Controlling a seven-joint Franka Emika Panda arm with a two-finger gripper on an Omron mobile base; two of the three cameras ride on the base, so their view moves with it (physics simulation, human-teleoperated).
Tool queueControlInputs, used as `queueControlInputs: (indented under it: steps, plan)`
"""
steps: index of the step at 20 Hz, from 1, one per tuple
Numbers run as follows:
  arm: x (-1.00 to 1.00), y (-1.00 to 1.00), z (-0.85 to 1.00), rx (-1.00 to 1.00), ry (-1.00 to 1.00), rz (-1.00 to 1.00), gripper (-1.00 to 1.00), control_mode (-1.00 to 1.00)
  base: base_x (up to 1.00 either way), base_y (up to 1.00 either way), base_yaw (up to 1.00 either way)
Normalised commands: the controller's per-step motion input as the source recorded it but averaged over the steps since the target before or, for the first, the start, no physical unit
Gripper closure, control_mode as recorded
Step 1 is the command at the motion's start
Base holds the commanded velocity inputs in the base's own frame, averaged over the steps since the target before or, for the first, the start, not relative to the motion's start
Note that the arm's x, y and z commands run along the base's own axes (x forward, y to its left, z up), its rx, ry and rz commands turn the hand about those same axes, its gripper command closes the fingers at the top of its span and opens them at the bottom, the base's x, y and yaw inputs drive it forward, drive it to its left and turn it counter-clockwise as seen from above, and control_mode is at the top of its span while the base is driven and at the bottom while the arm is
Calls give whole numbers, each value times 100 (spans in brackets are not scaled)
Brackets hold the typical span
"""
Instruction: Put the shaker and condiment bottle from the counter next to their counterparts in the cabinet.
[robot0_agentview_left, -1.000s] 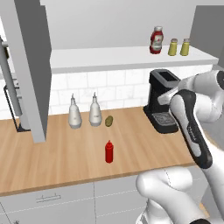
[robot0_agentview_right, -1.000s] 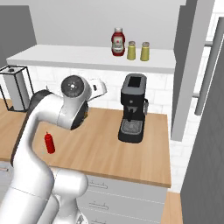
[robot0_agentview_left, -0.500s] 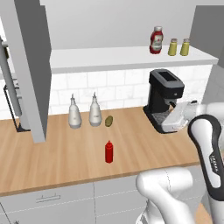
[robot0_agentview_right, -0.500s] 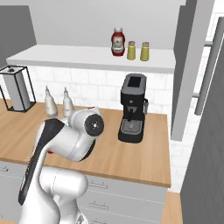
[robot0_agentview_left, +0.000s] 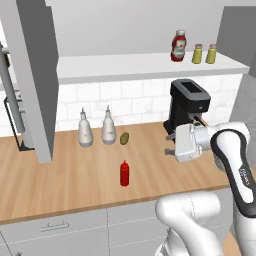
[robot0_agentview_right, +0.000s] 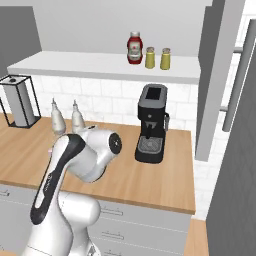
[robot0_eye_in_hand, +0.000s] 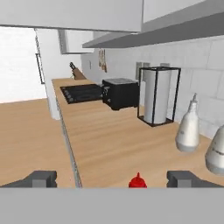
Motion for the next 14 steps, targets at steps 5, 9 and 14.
queueControlInputs:
  steps: [5, 9, 14]
  plan:
    - [0, 30, -32, 21, 9, 43, -100, -100, 0, 0, 0]
    - [0, 40, -31, 19, 9, 42, -100, -100, 0, 0, 0]
    - [0, 10, -23, 4, 4, 11, -100, -100, 0, 0, 0]
